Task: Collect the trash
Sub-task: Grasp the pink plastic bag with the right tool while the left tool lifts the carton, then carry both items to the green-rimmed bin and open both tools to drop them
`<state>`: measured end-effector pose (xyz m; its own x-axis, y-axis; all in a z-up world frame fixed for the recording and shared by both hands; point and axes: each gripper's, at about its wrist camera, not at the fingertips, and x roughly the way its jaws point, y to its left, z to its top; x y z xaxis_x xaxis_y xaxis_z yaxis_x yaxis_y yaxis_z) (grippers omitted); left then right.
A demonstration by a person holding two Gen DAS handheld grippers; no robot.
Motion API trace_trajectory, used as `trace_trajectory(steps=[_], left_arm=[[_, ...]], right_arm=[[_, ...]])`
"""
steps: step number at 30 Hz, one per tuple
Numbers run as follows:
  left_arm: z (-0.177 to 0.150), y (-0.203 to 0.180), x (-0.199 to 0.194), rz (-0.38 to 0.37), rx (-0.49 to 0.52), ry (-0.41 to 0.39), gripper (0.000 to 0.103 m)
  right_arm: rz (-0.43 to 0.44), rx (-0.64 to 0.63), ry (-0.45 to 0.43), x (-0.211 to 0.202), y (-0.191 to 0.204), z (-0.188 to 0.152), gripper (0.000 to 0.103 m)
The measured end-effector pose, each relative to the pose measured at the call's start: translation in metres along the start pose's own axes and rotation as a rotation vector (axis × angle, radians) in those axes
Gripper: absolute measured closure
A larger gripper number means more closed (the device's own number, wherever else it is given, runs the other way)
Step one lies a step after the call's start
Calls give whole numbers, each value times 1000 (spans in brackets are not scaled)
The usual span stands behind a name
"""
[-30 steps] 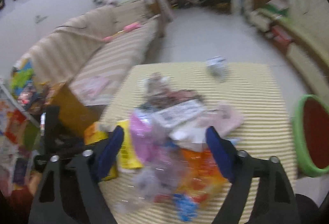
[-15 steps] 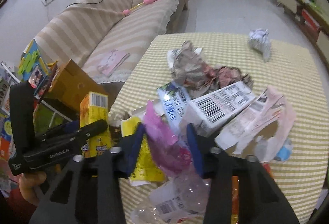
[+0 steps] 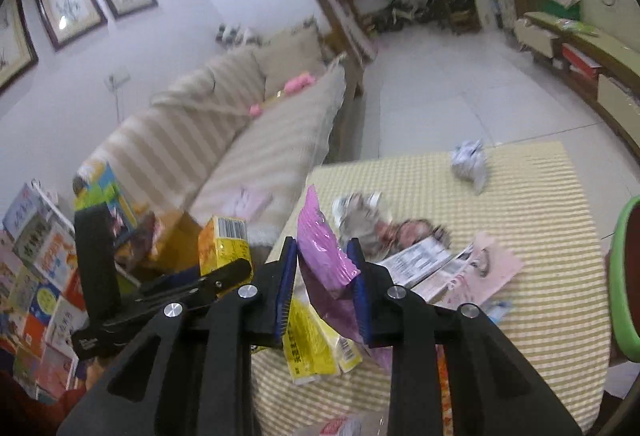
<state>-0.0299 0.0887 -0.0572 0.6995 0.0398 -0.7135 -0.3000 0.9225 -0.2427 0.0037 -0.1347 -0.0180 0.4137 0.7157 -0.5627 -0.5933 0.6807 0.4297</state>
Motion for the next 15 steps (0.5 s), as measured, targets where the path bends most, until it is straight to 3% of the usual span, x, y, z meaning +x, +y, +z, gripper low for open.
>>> trace_trajectory(steps=[7,15], left_arm=[[18,-59,5,-110,75,-40,34],[10,-113,22,-196,167,-4,34]], right_arm=[[-123,64,-141,-51,-39,12,78],[-266,157,-186,-88,-91,-3,78]])
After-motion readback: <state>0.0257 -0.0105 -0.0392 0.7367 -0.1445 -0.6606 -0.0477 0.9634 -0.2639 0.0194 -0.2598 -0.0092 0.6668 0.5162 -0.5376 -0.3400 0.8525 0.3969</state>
